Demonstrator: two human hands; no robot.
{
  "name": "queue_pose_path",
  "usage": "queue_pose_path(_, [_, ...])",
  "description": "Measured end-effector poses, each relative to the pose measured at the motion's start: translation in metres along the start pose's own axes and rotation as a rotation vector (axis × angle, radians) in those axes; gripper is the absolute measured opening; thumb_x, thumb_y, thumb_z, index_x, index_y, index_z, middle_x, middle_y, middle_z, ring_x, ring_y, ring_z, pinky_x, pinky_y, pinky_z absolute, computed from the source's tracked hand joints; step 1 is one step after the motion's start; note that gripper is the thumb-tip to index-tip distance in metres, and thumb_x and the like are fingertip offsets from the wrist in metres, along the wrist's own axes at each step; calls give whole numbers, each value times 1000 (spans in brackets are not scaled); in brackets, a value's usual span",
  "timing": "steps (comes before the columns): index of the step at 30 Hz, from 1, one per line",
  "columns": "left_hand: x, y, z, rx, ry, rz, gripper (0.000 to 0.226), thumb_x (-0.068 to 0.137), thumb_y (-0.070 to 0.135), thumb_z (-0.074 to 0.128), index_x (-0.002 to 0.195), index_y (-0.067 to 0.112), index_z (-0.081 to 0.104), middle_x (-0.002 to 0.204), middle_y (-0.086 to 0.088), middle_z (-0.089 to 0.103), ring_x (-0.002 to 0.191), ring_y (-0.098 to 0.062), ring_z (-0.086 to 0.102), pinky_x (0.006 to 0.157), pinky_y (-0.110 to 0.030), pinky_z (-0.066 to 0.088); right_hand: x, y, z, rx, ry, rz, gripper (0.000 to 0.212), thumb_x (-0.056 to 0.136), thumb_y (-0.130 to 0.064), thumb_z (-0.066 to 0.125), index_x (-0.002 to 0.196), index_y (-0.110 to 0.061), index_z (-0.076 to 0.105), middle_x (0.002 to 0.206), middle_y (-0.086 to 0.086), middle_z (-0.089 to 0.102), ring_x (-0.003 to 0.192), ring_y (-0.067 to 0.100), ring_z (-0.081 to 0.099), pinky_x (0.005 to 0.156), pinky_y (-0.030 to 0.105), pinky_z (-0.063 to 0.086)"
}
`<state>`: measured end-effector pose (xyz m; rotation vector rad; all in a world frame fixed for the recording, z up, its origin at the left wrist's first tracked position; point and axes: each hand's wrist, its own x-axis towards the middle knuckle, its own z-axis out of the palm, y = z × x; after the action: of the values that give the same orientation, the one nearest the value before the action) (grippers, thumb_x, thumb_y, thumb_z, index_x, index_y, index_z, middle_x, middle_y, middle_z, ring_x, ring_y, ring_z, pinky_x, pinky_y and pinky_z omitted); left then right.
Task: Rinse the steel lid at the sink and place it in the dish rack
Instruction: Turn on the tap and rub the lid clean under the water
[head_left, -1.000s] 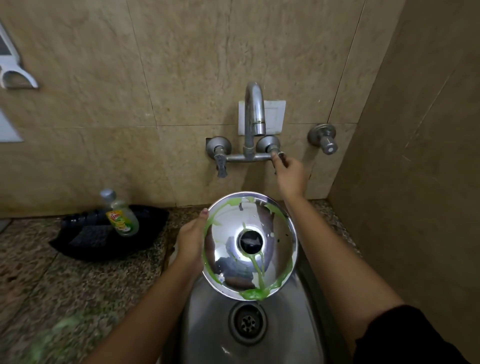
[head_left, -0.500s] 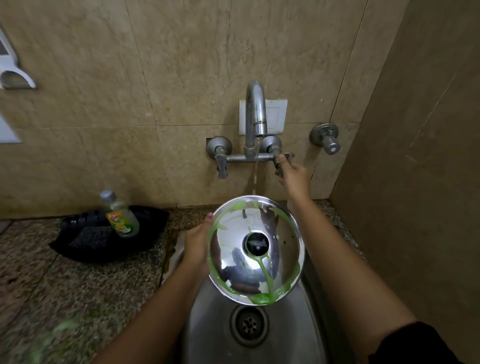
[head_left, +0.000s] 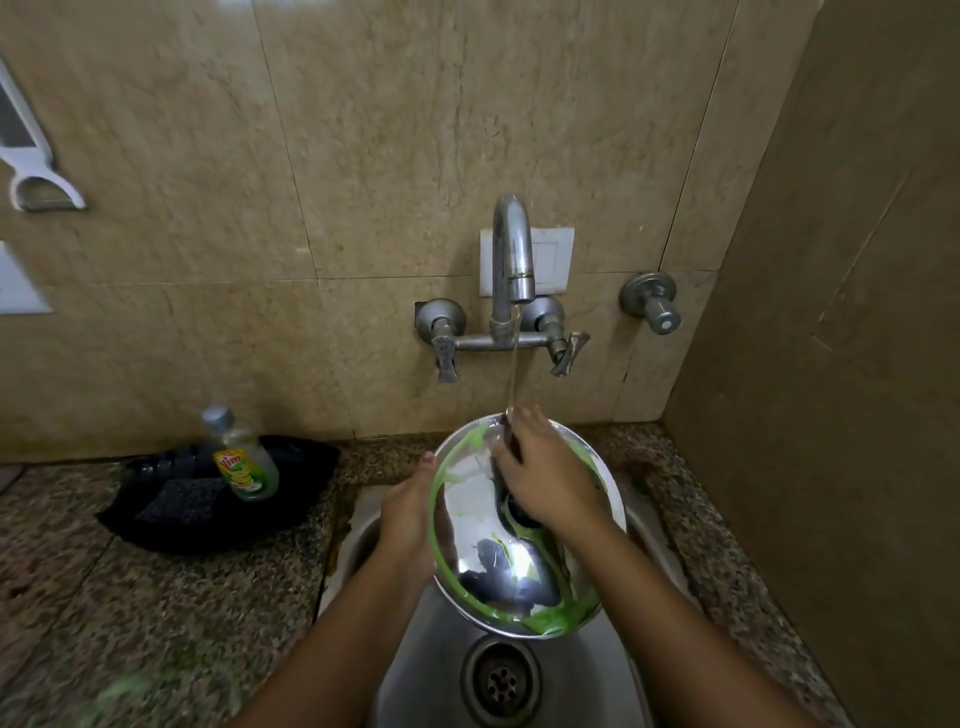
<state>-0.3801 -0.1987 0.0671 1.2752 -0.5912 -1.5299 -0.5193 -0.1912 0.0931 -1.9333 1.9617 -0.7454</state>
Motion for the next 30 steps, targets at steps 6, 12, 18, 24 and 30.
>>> queue_pose_path(6, [7,0,-1,10,-23,0,31,93,29,57,100,3,70,102,-19,73,89,-27,71,84,-35,53,-20,-26,19,-479,-233,-372,66,100,-42,32,153,-15,2,163,1,-5,149,13,0,119,33,2])
queue_pose_path(12, [8,0,-7,0,69,-5,38,93,33,56,95,-3,68,92,-23,71,86,-37,69,82,-44,55,-4,15,0,-193,-133,-21,74,95,-60,30,153,-18,15,162,0,10,148,14,12,120,33,11])
queue_pose_path(18, [7,-6,2,-28,-7,-116,40,93,38,54,101,1,68,104,-21,70,92,-29,67,77,-34,50,-21,-24,34,-508,-58,-201,58,97,-35,24,148,-8,29,158,11,27,145,23,25,119,41,0])
queue_pose_path(24, [19,0,-10,-70,56,-166,63,84,56,56,110,-1,62,113,-24,66,99,-35,64,94,-44,49,-68,14,44,-503,-209,-641,53,90,-27,40,143,-24,41,152,-6,40,142,11,31,116,37,14])
queue_pose_path(30, [31,-1,-25,-25,152,-39,34,86,41,62,91,8,66,101,-18,69,97,-36,65,97,-51,48,-55,95,10,-282,-64,-371,56,99,-37,30,152,-31,14,161,-10,10,148,5,3,120,42,14])
